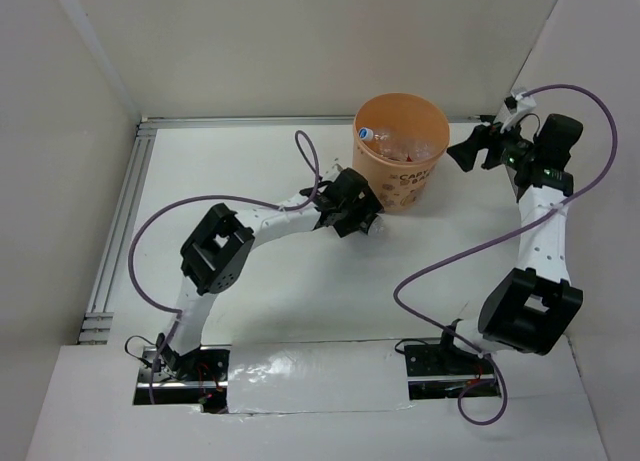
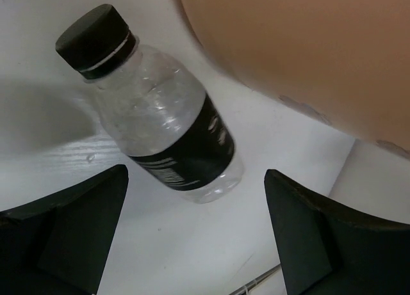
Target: Put the plastic bottles in the bin
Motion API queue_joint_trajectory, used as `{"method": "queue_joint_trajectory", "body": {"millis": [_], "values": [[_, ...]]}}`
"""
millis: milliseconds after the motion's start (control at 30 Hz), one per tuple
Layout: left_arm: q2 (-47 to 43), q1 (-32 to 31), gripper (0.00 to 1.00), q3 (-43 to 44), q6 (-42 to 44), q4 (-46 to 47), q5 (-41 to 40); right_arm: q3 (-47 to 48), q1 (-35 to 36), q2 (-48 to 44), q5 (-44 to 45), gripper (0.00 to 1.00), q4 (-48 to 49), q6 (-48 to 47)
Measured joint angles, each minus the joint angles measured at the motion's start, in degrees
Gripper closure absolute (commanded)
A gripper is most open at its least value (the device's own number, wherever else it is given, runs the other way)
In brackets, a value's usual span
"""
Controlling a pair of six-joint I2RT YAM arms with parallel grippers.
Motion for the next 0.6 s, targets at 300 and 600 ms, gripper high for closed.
{"method": "queue_joint_trajectory", "body": {"millis": [300, 600], "values": [[5.07, -0.55, 0.32, 5.27, -0.24, -5.03, -0.04, -5.44, -3.21, -0.37, -3.13, 0.01, -0.44, -0.79], [1.64, -0.94, 0.7, -5.35, -0.5, -3.74, -1.55, -10.16, -4.39, -3.13, -5.6, 0.01, -2.14, -3.72]]}}
